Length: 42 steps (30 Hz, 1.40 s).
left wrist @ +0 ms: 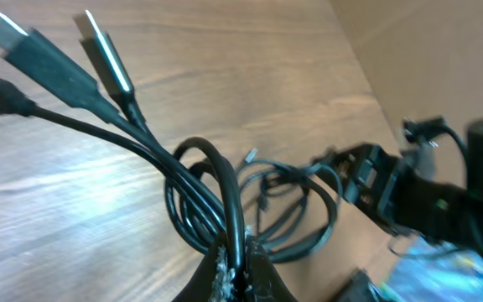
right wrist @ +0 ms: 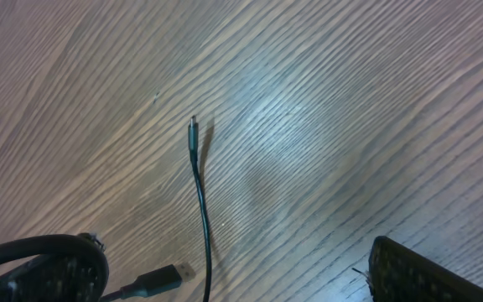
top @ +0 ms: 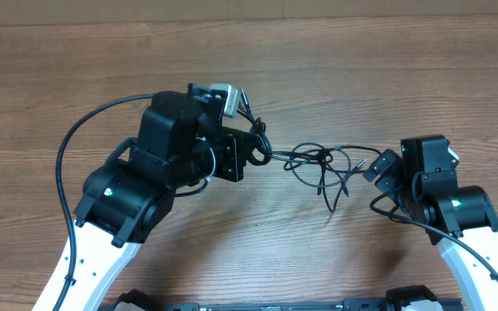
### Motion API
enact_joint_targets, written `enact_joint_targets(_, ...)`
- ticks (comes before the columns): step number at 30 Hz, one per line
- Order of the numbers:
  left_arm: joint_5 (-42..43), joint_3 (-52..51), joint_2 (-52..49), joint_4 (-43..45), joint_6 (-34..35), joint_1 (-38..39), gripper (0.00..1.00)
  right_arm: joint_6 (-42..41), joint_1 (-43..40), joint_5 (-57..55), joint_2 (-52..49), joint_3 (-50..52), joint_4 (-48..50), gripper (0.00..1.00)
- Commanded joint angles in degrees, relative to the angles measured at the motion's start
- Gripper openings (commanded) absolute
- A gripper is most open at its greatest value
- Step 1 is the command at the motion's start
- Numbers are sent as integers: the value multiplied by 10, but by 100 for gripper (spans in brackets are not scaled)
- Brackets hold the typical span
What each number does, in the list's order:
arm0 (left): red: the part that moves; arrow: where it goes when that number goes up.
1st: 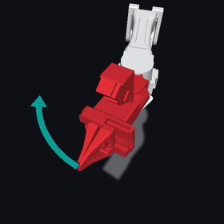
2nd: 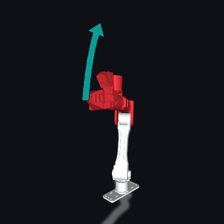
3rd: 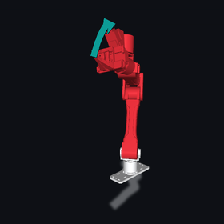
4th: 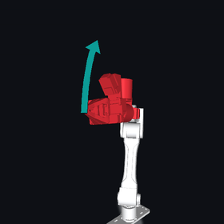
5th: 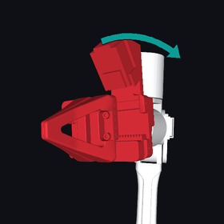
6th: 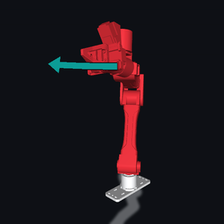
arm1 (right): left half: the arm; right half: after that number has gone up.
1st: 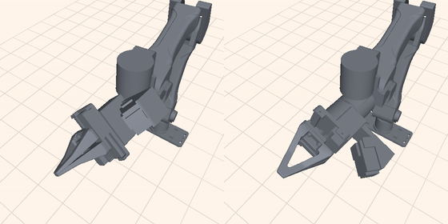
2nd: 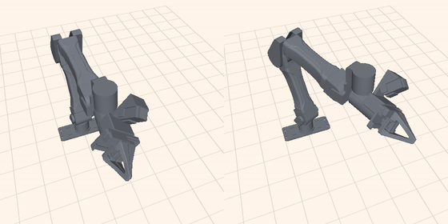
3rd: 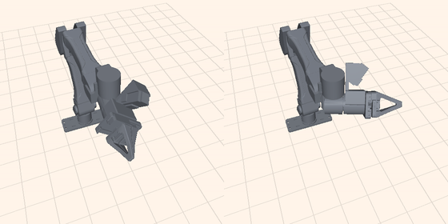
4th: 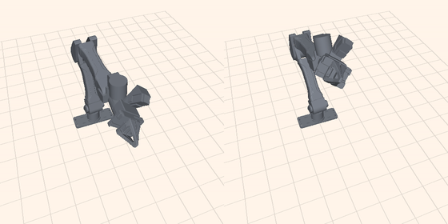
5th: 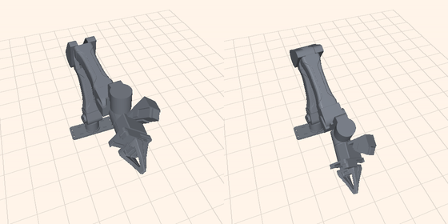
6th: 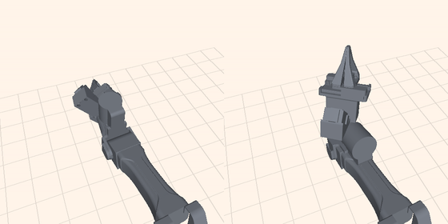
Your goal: Untangle cables
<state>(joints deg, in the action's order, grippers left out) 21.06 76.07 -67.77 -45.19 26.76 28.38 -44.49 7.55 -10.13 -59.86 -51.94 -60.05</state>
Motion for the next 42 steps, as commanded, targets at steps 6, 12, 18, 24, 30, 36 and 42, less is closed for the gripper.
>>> enact_joint_targets(6, -79, 9, 15, 14, -50, -6, 4, 209, -5, 170, 0, 2, 41, 100)
enact_joint_targets(12, -79, 9, 15, 13, -97, -6, 4, 347, -5, 369, 0, 2, 58, 100)
enact_joint_targets(18, -25, 9, 15, 12, -196, -5, 4, 376, -5, 423, 0, 2, 62, 100)
enact_joint_targets(24, 97, 9, 15, 10, -331, -5, 4, 414, -5, 499, 0, 2, 83, 100)
enact_joint_targets(30, 145, 9, 15, 13, -347, -5, 4, 416, -5, 629, 0, 2, 138, 100)
enact_joint_targets(36, 239, 9, 15, 41, -344, -5, 4, 416, -5, 709, 0, 2, 193, 100)
enact_joint_targets(42, 272, 9, 15, 109, -250, -5, 4, 375, -5, 791, 0, 2, 284, 100)
